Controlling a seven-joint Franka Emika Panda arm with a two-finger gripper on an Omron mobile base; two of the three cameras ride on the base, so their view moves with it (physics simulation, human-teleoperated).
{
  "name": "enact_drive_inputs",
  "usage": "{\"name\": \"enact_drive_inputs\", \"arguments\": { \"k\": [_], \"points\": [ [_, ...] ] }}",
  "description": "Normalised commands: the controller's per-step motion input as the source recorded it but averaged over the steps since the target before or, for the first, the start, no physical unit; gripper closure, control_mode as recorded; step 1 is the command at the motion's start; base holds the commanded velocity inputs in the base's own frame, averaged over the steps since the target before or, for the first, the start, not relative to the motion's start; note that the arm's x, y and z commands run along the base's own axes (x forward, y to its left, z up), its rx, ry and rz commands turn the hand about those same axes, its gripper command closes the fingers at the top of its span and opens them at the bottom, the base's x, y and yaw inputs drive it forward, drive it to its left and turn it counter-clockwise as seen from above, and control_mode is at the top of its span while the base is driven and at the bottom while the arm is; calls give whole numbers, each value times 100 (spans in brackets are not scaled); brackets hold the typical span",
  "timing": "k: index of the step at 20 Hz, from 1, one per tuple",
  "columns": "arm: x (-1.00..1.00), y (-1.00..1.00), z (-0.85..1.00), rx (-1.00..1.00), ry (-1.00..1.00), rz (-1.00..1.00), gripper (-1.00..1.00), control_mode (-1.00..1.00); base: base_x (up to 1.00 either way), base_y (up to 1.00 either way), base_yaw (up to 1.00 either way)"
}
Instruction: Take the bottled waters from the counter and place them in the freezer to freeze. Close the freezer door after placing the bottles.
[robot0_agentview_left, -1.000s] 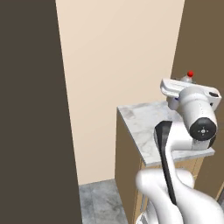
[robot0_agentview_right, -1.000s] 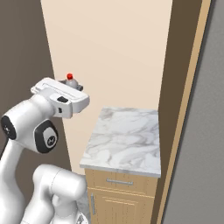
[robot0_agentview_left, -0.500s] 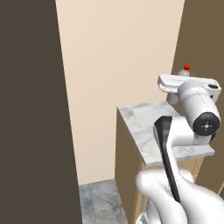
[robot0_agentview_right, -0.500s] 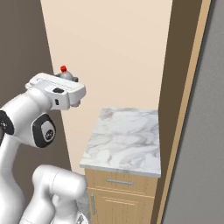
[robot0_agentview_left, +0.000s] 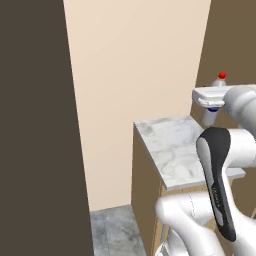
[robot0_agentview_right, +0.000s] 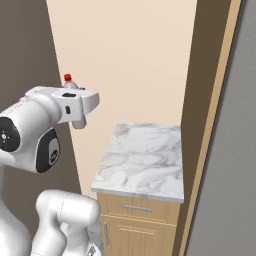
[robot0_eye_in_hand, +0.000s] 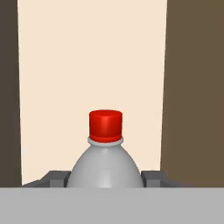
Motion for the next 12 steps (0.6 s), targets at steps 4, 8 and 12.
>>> {"name": "enact_drive_inputs", "arguments": {
  "k": [4, 8, 12],
  "points": [
    [-54, 2, -1, 0, -9, 0, 100, -100, 0, 0, 0],
    [-40, 13, 0, 0, -1, -3, 100, -100, 0, 0, 0],
    [-8, 31, -5, 0, 2, -10, 100, -100, 0, 0, 0]
  ]
}}
